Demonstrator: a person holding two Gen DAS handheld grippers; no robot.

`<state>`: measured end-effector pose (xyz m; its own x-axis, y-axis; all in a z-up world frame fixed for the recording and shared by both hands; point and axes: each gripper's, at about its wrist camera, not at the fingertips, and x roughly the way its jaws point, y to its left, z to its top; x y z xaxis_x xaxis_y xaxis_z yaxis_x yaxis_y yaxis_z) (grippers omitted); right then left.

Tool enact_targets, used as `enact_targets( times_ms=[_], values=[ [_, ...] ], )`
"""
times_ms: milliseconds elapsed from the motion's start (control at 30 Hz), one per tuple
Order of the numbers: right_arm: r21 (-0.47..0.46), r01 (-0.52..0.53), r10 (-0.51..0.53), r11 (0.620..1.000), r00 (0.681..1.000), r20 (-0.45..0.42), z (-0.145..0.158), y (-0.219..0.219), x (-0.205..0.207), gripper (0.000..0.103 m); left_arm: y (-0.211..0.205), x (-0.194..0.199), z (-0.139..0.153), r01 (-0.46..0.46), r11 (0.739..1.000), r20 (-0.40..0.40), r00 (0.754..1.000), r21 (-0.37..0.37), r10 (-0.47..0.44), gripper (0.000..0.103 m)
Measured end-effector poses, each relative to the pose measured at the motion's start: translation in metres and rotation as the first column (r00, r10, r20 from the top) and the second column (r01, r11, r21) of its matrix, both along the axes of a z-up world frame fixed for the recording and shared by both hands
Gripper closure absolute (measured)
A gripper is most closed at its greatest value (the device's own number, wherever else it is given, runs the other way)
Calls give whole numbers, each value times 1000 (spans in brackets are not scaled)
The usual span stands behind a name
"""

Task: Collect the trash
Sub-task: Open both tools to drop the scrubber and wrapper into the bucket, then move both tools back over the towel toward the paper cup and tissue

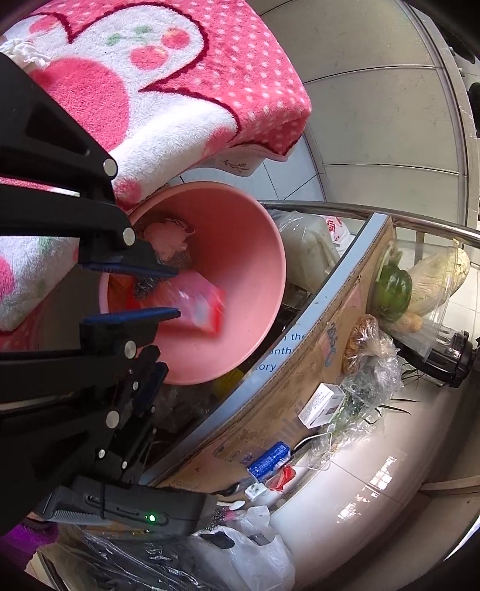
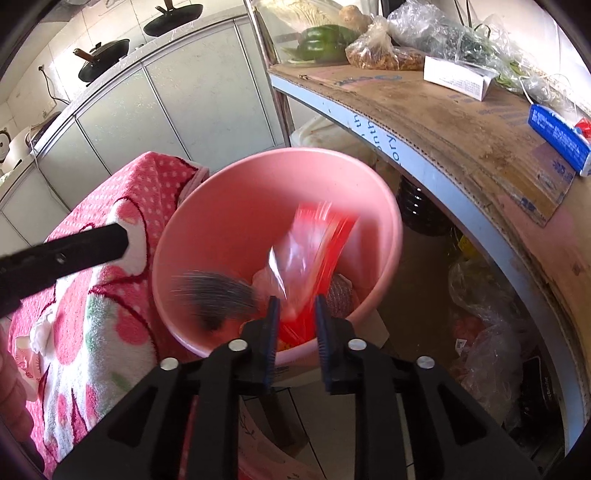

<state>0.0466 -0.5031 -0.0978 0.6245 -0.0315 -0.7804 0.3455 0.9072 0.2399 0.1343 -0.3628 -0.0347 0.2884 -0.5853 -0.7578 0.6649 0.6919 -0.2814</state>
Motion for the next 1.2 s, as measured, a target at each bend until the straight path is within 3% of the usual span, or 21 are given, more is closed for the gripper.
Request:
enact_targets(
  times_ms=[400, 533, 733, 1000, 1200],
  values=[
    [-16, -10, 11, 1000, 999, 33, 15, 10, -10, 80, 11, -11, 22, 7, 999, 27, 1000, -32, -6, 83],
    [-28, -25, 26, 999, 998, 51, 25, 18, -16, 71, 15, -16, 27, 11, 1000, 36, 999, -27, -10, 83],
    [-40, -67, 71, 997, 993, 96, 45, 37, -24, 67, 30, -28, 41, -1, 1000, 81, 997, -12, 2, 83],
    [-59, -129, 136, 990, 981, 136, 68, 67, -31, 61, 77, -32, 60, -70, 997, 115, 991, -19, 71, 83],
    [-69, -176, 185, 982, 971, 152, 78, 93, -32, 60, 138, -29, 81, -170, 985, 146, 974, -33, 173, 83]
  ],
)
